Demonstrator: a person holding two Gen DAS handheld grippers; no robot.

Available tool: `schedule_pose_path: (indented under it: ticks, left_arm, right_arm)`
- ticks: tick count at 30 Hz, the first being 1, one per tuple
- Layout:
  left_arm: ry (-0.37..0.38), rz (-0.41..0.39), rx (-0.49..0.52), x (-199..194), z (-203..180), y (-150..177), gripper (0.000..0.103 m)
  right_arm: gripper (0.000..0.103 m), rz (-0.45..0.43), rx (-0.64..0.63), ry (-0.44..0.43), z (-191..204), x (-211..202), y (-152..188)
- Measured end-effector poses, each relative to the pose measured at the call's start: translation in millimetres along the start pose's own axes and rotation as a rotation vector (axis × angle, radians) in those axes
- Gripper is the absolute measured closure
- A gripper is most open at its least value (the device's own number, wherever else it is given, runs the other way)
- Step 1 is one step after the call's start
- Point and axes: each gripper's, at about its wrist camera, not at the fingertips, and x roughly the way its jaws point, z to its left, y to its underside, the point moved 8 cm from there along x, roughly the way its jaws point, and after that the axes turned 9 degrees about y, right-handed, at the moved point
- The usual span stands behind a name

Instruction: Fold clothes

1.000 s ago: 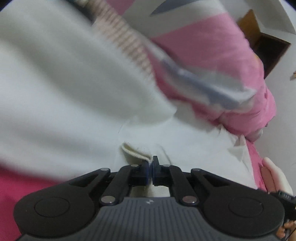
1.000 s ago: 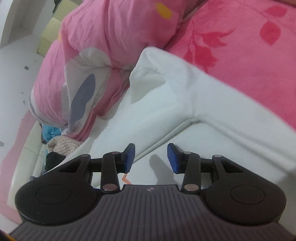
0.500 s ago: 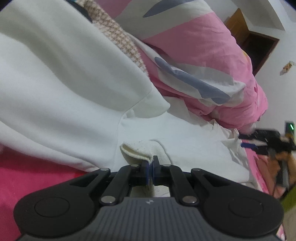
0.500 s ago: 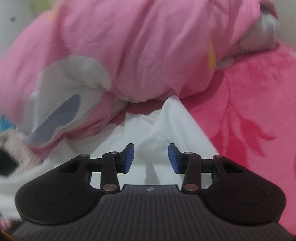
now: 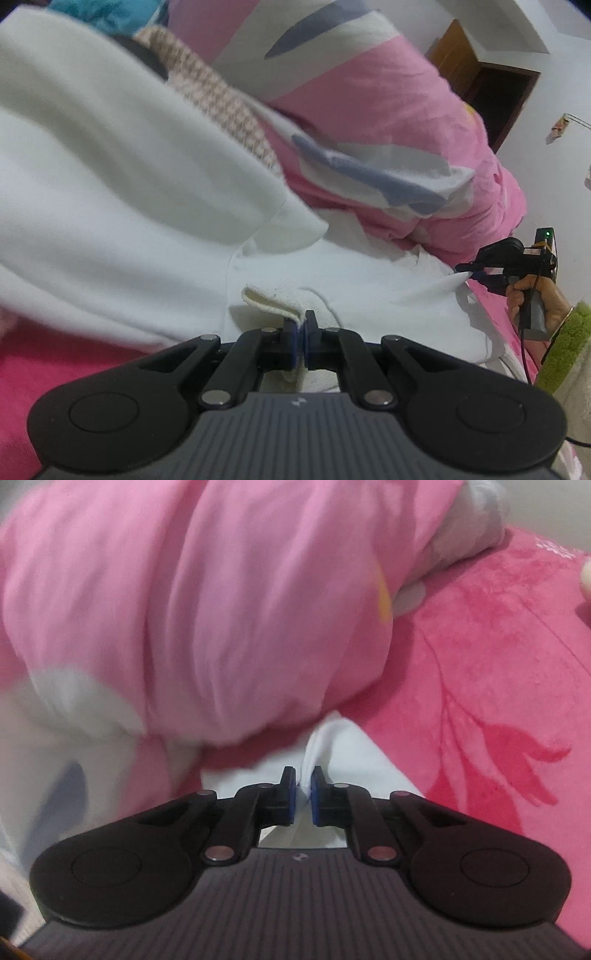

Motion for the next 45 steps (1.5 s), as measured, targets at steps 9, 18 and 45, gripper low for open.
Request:
schedule_pose_path:
  ticks: [9, 18, 45]
  left_arm:
    - [-0.023, 0.034, -0.025, 5.2, 11.0, 2.1, 0.099]
    - [-0.061, -0.003, -0.048, 0.0, 20.1, -2.3, 0.092]
    - [-0.137, 0.013, 0.059, 8.3, 13.3, -3.3, 0.070]
  right_arm:
    - [0.096, -0.067, 0.198, -0.105, -24.9, 14.7, 1.7]
    - [0.061, -0.033, 0.167, -0.168, -27.9, -4.8, 5.1]
    - [0.082, -0.153, -0.570, 0.033, -44.2, -76.4, 50.5]
